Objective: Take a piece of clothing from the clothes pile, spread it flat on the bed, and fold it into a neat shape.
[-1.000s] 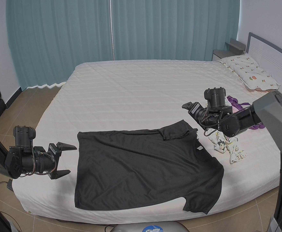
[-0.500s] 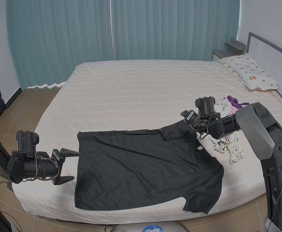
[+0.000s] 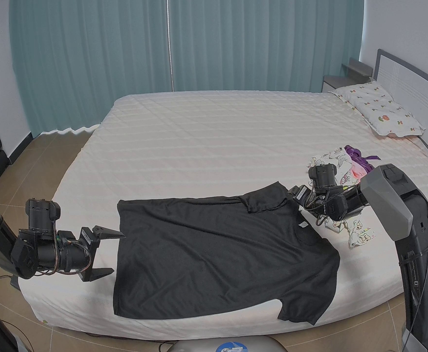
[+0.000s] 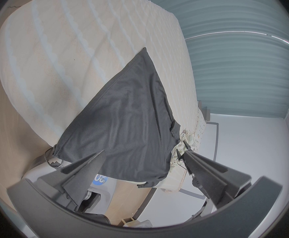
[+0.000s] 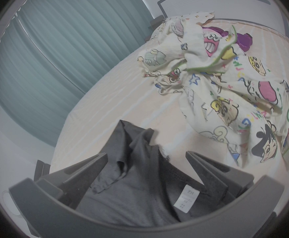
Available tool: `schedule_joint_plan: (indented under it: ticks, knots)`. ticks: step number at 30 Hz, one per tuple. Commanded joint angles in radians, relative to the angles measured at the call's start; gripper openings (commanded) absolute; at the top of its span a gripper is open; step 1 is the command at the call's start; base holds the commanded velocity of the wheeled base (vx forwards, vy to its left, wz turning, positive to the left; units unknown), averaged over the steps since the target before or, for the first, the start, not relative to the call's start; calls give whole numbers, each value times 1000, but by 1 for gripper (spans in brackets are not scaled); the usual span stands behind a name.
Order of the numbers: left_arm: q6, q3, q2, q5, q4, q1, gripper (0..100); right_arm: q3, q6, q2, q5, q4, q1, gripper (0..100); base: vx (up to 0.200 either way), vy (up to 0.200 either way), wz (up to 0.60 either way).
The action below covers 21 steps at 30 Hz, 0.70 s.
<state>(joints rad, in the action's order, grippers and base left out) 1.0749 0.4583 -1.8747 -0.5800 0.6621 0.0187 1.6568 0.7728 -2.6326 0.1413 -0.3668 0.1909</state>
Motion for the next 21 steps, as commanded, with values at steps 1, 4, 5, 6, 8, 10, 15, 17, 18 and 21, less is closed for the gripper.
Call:
schedule_joint_plan:
  ticks: [1, 4, 5, 6, 8, 10, 15, 17, 18, 21]
  knots:
    - [0, 0, -8, 0, 1, 0, 100, 6, -1, -43, 0, -12, -1, 100, 0, 0, 0]
    - [0, 0, -8, 0, 2, 1, 100, 18, 0, -55, 0, -17, -2, 0, 0, 0, 0]
    - [0, 0, -8, 0, 2, 1, 100, 28, 3, -69, 1, -18, -8, 0, 0, 0, 0]
    - [0, 0, -8, 0, 2, 1, 100, 31, 3, -73, 1, -18, -10, 0, 0, 0, 0]
    - [0, 0, -8, 0, 2, 0, 100, 32, 6, -76, 0, -15, -21, 0, 0, 0, 0]
    - [0, 0, -8, 0, 2, 1, 100, 26, 11, -78, 1, -17, -30, 0, 0, 0, 0]
    - [0, -1, -8, 2, 2, 1, 100, -88, 6, 11, 6, -18, -62, 0, 0, 0, 0]
    - [0, -1, -8, 2, 2, 1, 100, -158, 11, 66, -14, -18, -68, 0, 0, 0, 0]
    - [-1, -1, -8, 2, 2, 1, 100, -233, -3, 109, -58, -20, -71, 0, 0, 0, 0]
    - [-1, -1, -8, 2, 2, 1, 100, -316, -15, 148, -91, -50, -70, 0, 0, 0, 0]
